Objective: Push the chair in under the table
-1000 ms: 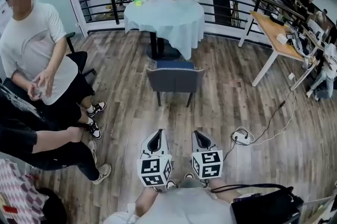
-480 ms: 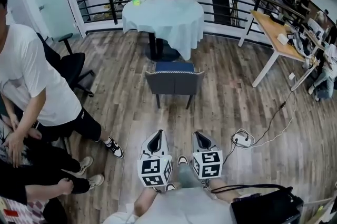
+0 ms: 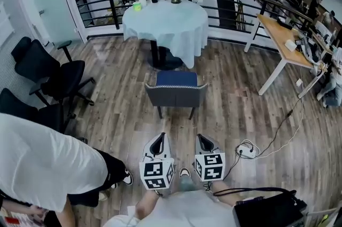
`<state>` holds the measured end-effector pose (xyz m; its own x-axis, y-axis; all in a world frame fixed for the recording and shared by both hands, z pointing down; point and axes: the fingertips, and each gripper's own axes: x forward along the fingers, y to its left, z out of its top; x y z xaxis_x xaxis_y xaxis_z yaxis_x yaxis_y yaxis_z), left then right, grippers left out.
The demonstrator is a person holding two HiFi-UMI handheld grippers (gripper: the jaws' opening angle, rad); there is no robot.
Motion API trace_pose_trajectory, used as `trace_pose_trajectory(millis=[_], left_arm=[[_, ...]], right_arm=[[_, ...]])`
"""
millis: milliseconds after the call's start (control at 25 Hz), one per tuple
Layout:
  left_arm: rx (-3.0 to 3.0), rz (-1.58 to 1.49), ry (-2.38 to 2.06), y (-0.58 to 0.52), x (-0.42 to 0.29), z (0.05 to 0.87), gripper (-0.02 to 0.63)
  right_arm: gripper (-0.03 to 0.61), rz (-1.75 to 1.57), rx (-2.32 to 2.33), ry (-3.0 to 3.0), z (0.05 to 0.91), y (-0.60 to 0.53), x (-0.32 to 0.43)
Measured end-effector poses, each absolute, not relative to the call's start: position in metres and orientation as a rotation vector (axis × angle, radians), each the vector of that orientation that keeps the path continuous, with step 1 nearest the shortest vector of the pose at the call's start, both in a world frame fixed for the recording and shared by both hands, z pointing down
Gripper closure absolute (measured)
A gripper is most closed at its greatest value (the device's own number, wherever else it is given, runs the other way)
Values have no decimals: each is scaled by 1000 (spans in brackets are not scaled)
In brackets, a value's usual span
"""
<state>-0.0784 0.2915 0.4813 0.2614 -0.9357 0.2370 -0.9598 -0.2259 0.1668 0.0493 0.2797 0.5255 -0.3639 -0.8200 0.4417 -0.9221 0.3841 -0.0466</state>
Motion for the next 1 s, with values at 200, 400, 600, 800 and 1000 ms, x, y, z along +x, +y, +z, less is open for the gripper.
trace_pose_trajectory(millis=[200,400,600,800,1000], left_arm=[[2232,135,-1778,252,-72,479,612],[2202,150,-1793,219,-65,485,612],[2175,158,-1806,187,-57,489,612],[2147,147,-1834,159,-51,491,612],[2127,162,-1842,143,-47,494,612]], right_arm=[[561,408,1482,-2316,522,239,58],[561,429,1450,-2323,528,203,70],[561,452,1415,-2322,535,168,80],[561,452,1373,-2330,541,139,87],[561,466,1365,-2332,542,116,94]])
